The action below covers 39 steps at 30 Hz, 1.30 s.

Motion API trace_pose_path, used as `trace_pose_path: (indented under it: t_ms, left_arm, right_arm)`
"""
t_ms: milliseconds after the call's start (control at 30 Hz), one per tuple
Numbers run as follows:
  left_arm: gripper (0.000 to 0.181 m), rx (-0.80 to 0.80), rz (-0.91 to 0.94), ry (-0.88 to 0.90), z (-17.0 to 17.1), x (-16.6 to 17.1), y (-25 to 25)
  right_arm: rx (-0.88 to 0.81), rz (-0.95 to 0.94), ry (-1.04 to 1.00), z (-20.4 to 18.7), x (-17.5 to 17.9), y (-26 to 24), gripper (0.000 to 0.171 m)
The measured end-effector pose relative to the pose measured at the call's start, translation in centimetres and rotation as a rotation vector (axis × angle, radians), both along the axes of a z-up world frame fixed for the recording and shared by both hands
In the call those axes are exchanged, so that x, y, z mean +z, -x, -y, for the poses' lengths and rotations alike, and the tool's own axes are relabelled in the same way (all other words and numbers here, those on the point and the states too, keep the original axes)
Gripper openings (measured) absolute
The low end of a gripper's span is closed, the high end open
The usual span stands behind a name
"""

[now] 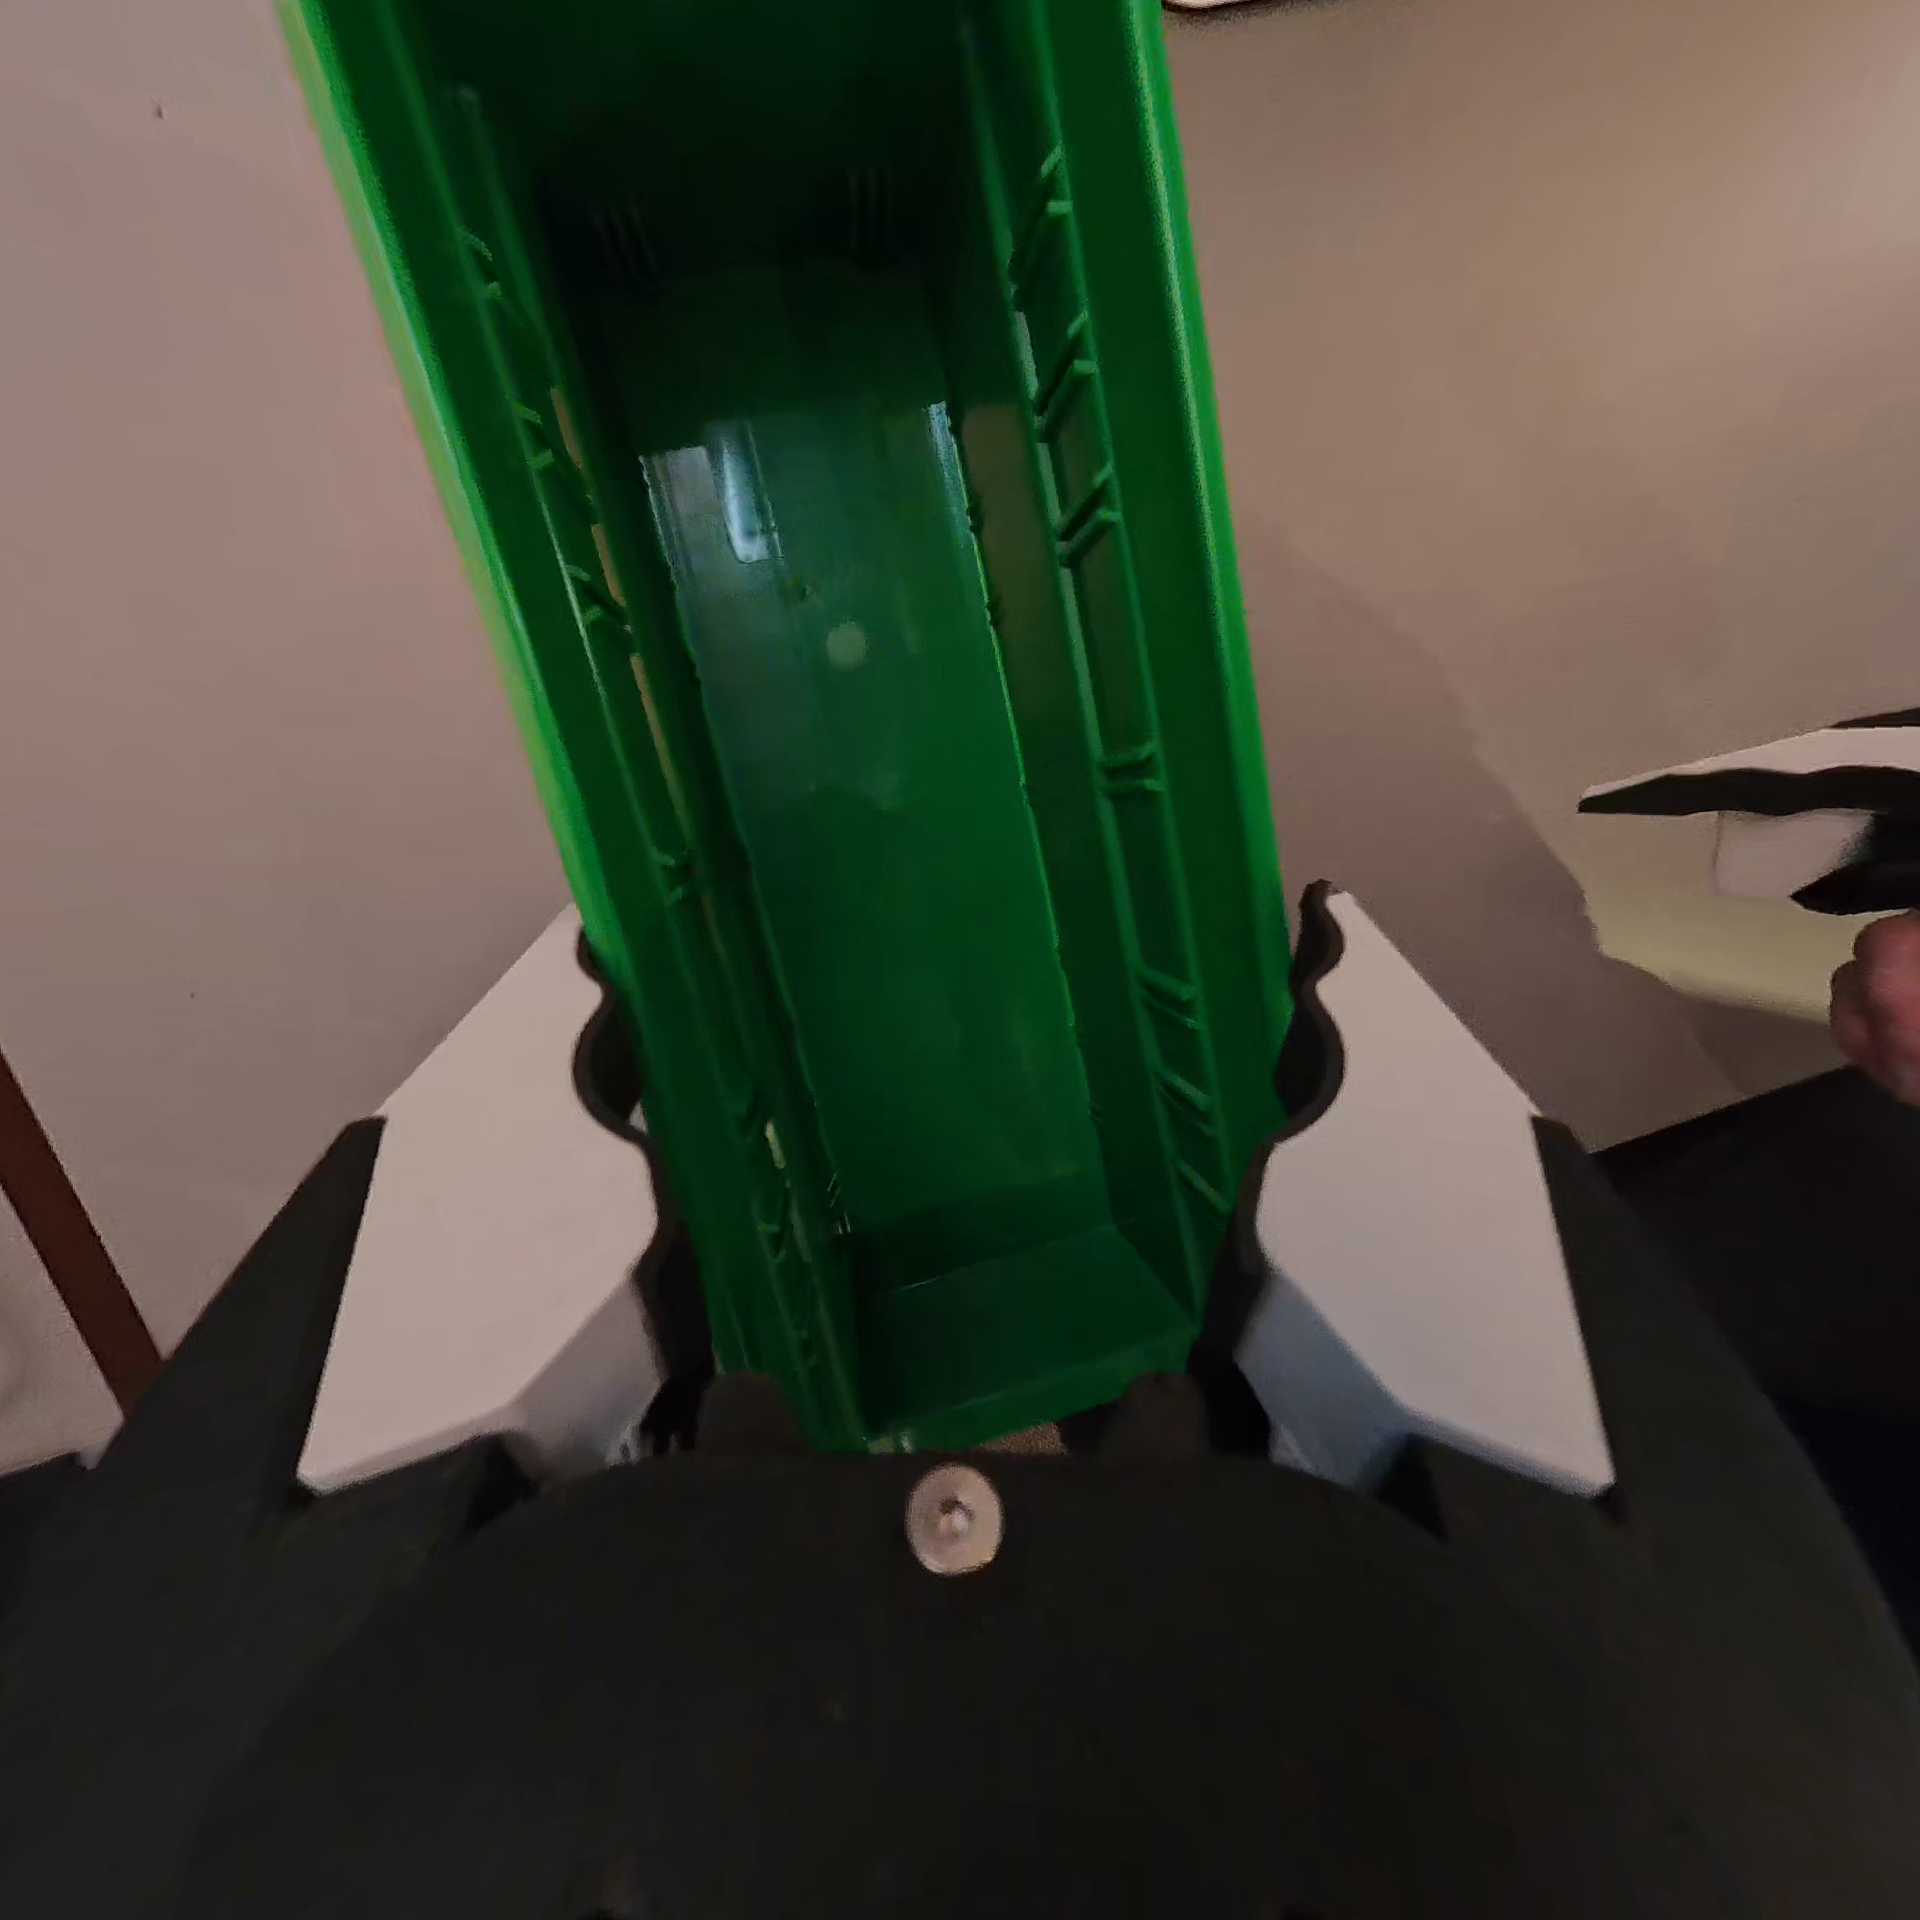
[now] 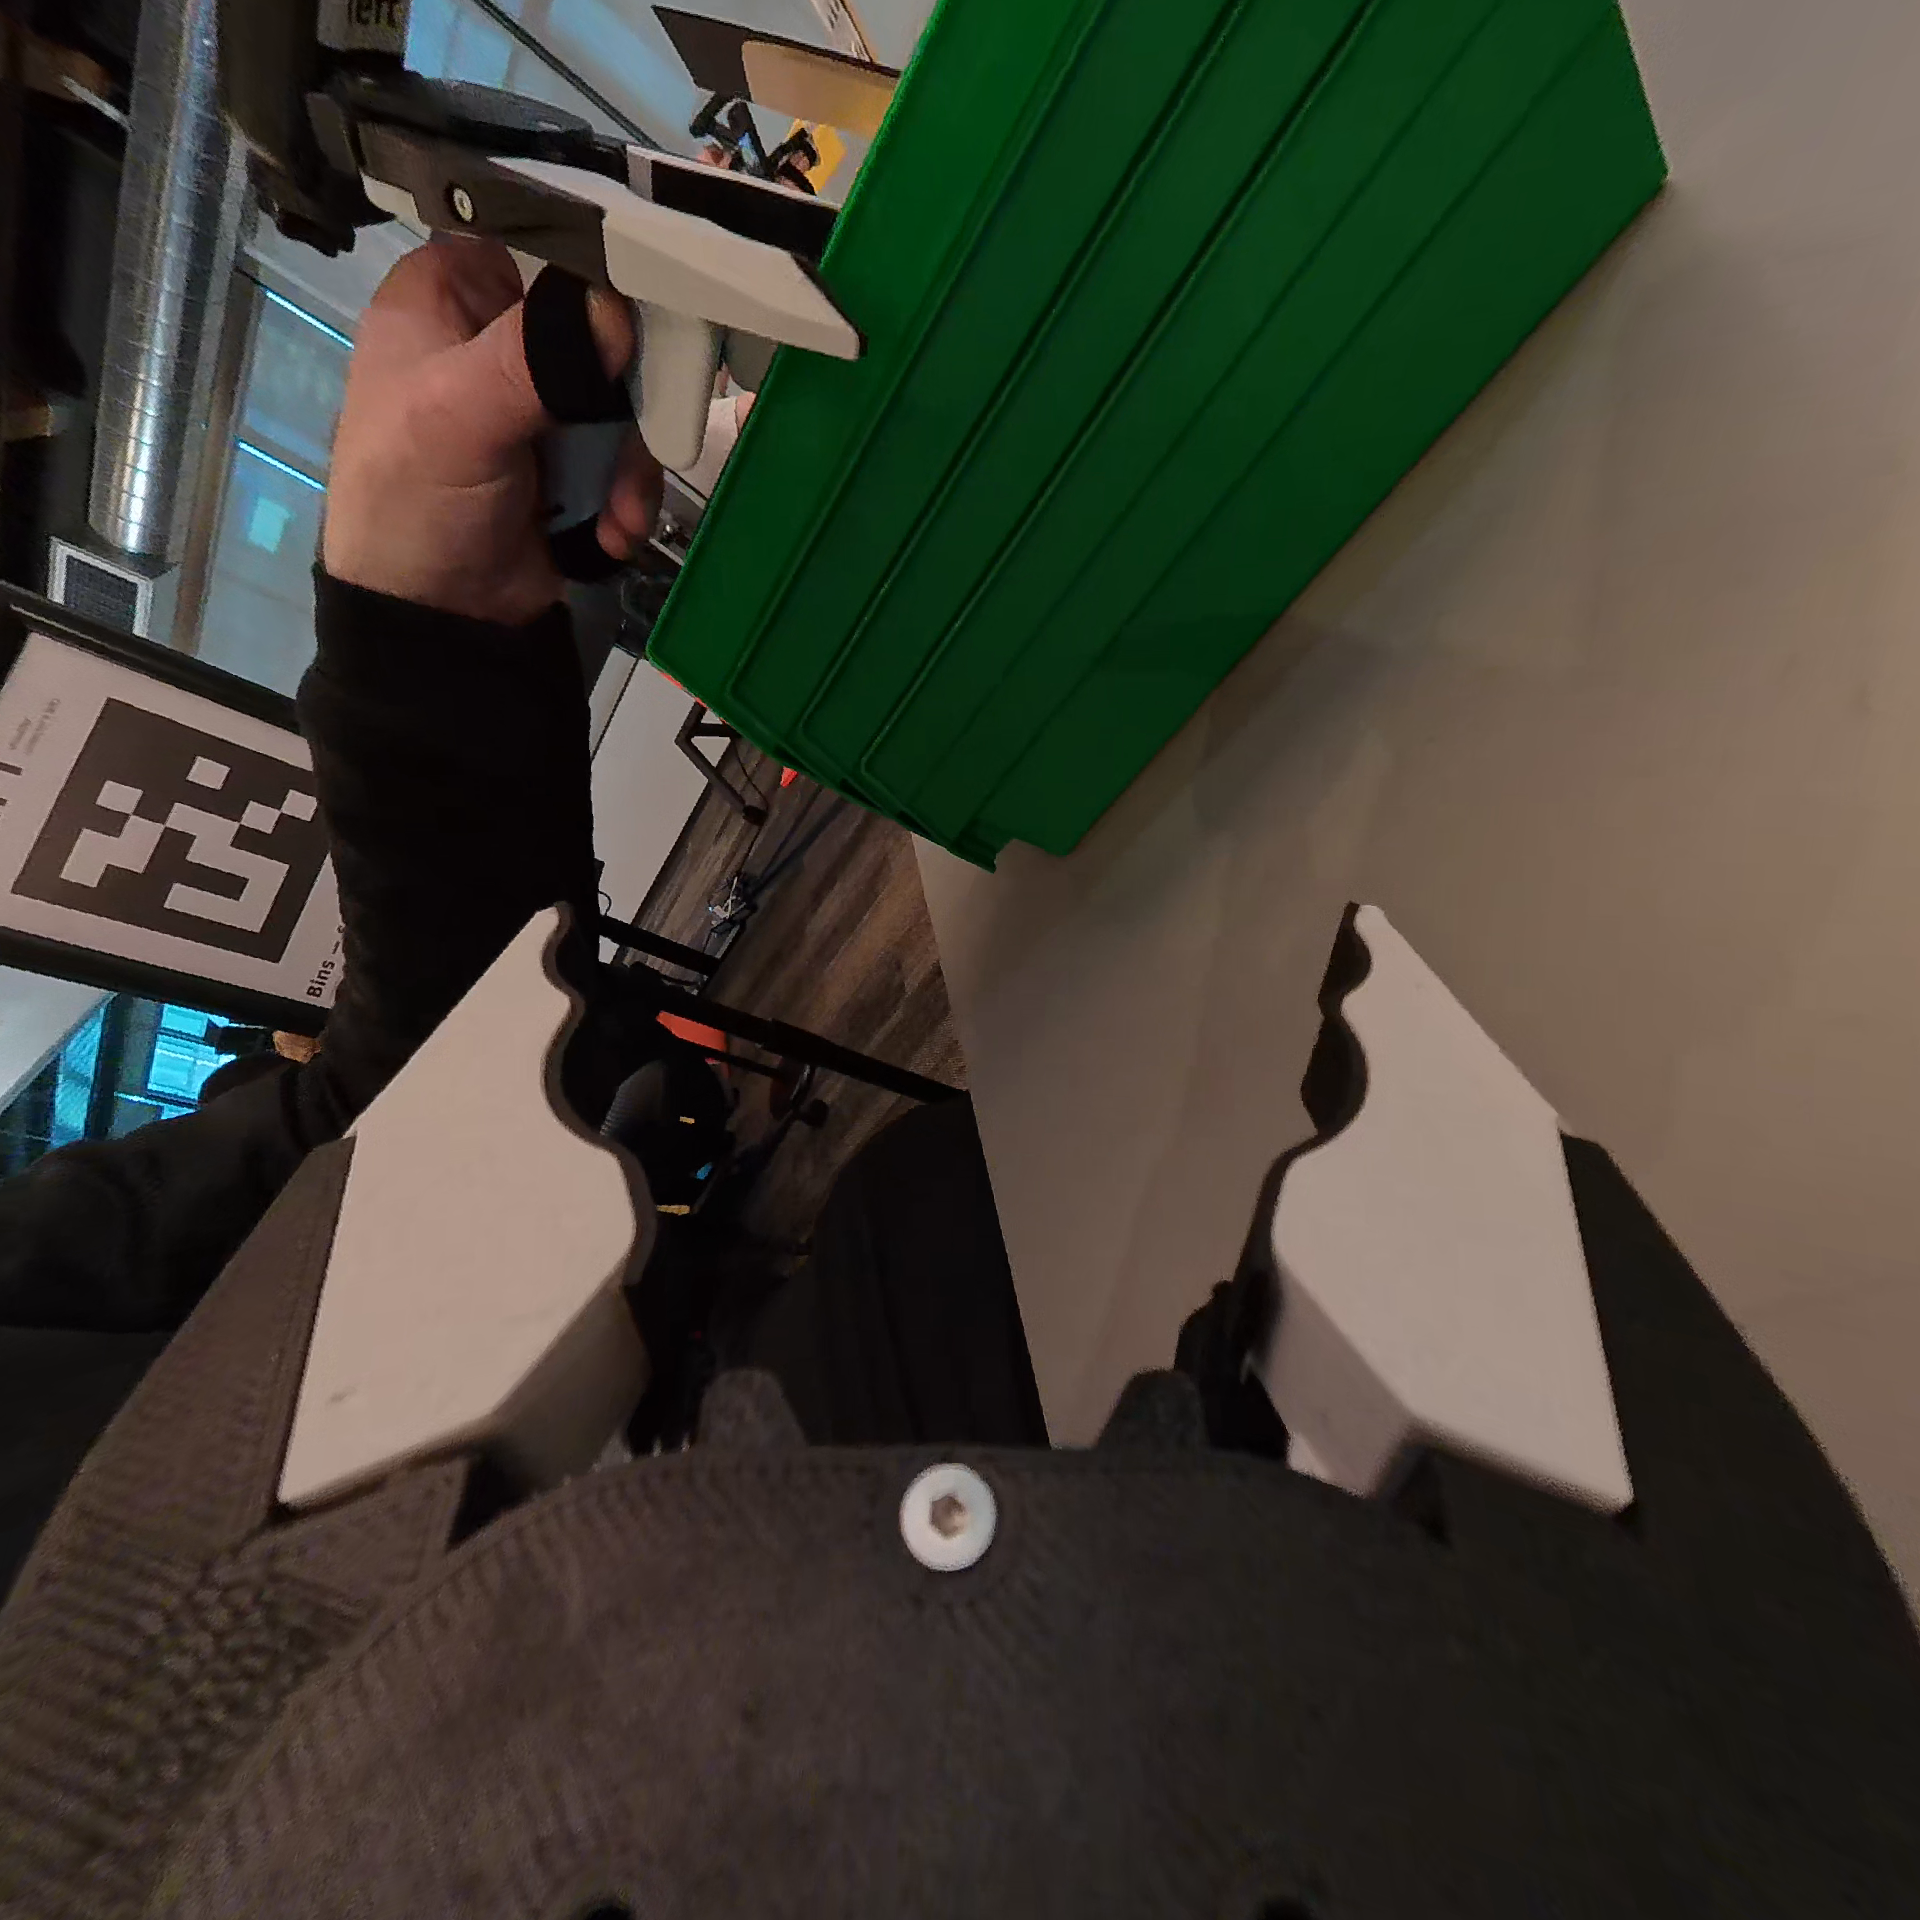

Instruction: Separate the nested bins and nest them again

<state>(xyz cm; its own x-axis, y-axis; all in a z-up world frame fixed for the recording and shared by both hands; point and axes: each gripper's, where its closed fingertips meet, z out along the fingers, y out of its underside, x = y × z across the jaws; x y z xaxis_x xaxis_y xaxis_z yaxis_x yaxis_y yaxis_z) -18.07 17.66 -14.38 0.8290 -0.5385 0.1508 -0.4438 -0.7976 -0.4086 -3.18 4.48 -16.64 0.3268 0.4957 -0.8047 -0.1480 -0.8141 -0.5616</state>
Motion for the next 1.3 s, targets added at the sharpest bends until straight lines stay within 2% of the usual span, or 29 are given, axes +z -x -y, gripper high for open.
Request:
trace_pose_path:
  t_ms: [300, 567, 667, 800, 933, 1067, 1300]
  left_arm:
    - [0.109, 0.006, -0.001, 0.002, -0.1, 0.4, -0.1]
    - [0.105, 0.018, 0.003, -0.028, -0.8, 0.7, 0.4]
    - [0.106, 0.015, 0.016, -0.019, -0.8, 0.7, 0.6]
    - [0.118, 0.016, 0.02, 0.002, -1.0, 0.4, 1.1]
    - [0.125, -0.017, -0.082, -0.037, -1.2, 0.6, 1.2]
    - [0.116, -0.046, -0.173, -0.056, -1.1, 1.0, 1.2]
    - [0.099, -0.037, -0.153, -0.063, -1.2, 1.3, 1.3]
  right_arm:
    - [0.006, -0.002, 0.017, 0.0, -0.7, -0.3, 0.133]
    - [0.012, -0.011, 0.029, 0.0, -1.0, -0.5, 0.13]
    - [0.016, -0.01, 0.035, 0.0, -1.2, -0.4, 0.13]
    - [0.025, -0.011, 0.048, 0.1, -1.6, -0.2, 0.128]
    - [0.04, -0.001, 0.057, 0.3, -2.0, 0.2, 0.128]
    - [0.047, 0.008, 0.06, 0.5, -2.2, 0.3, 0.128]
    - [0.045, 0.004, 0.06, 0.4, -2.1, 0.1, 0.127]
